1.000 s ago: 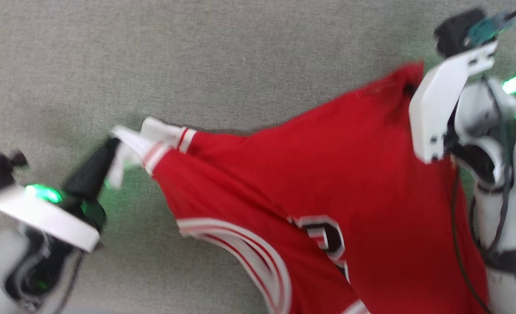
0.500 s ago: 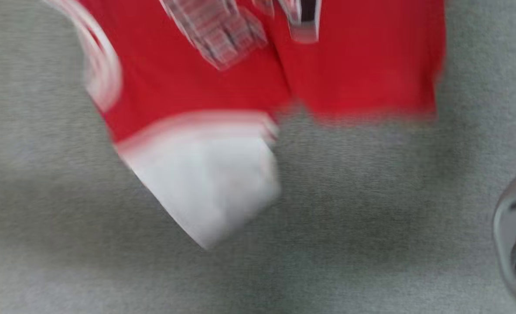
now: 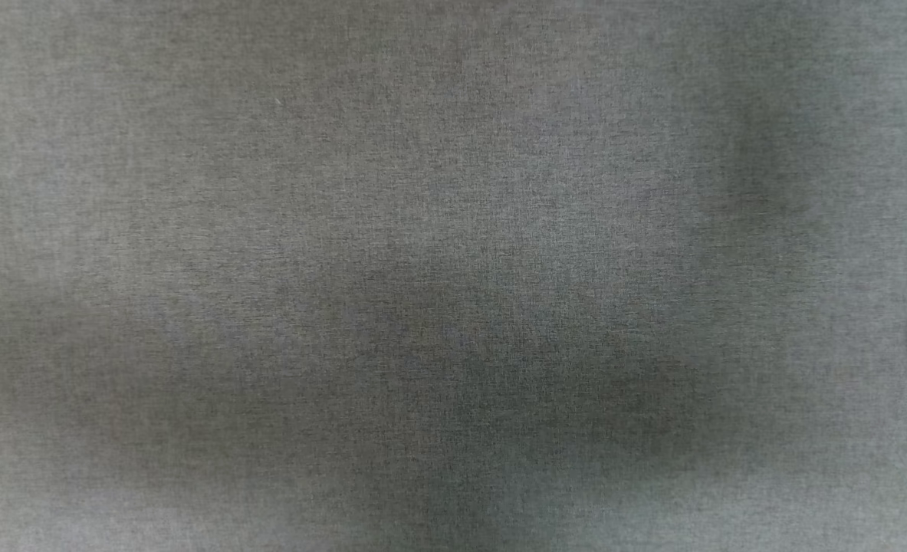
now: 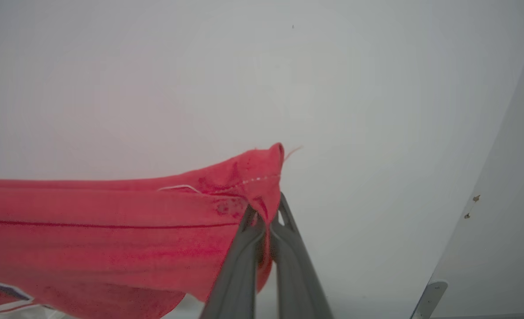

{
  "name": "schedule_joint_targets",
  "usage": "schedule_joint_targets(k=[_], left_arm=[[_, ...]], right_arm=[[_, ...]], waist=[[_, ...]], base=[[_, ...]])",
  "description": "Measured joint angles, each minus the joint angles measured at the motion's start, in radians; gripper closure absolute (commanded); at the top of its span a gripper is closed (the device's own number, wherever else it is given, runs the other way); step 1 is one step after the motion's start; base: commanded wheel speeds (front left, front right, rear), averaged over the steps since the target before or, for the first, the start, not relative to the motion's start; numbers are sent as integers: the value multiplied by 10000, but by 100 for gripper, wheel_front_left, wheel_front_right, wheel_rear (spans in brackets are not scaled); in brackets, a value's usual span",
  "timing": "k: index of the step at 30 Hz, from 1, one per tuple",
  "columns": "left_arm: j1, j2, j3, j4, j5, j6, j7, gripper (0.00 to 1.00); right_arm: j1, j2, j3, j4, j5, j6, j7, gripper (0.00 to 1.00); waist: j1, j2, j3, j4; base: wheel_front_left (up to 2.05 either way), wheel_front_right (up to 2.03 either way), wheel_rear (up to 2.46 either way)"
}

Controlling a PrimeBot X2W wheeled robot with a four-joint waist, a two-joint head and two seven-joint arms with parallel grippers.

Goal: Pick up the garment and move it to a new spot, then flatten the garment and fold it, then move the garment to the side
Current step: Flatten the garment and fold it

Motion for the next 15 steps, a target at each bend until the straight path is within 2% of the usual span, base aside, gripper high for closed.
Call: schedule_joint_targets(k=[3, 7, 10, 15], left_arm=[[1638, -17, 54, -600, -662, 15, -73, 100], [4566, 2, 232, -1929, -1352, 36, -42, 100], [6885, -150, 470, -2834, -1421, 40, -236, 100], [9902, -826, 788, -3887, -1221, 40, -794, 100]], right_arm=[[935, -13, 35, 265, -52, -8, -173, 100], [2763, -67, 591, 153, 309, -23, -132, 100], [4567, -73, 1005, -570, 755, -25, 171, 100], [8080, -119, 1446, -2861, 1570, -27, 1402, 100]], waist=[[0, 0, -157, 41], [0, 0, -453, 89], [0, 0, -732, 118], [-1, 0, -1233, 275]], base=[[0, 0, 0], [0, 0, 0], [0, 0, 0], [0, 0, 0]])
